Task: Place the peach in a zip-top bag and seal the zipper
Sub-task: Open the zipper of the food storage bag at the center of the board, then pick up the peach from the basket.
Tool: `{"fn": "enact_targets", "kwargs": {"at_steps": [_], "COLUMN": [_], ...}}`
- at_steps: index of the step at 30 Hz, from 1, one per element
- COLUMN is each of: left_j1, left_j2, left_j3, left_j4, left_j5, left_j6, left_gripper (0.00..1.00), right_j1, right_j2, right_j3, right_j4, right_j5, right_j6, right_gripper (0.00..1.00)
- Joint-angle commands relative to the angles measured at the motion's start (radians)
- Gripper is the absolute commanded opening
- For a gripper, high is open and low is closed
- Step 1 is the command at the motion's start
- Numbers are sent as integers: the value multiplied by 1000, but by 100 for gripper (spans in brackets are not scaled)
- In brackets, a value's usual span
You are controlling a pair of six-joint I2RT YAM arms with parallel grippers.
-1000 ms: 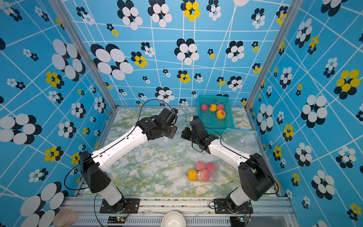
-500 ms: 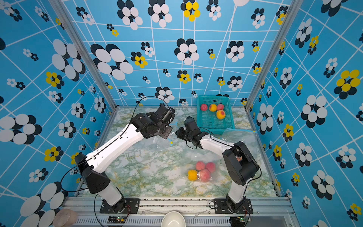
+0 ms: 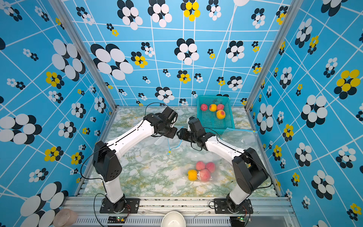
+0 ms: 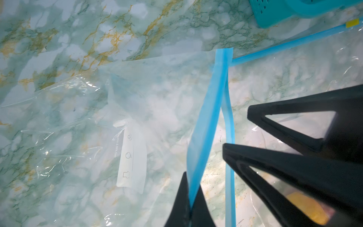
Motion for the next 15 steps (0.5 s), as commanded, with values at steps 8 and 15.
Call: {"fn": "enact_targets", "kwargs": {"at_steps": [8,15], "left_j1": [8,9], "left_j2": [13,-3], "left_j3": [-3,-12], "left_j4": [54,61], "left_j5": [86,95], "left_j6": [-33,-35], "left_gripper": [5,5], "right_j1": [-257,-359], "right_j2": [14,217], "right_j3": [200,480], "right_j4": [-373,-542], "right_j5": [157,360], "right_j6": [-301,-537], "right_gripper": [68,84]}}
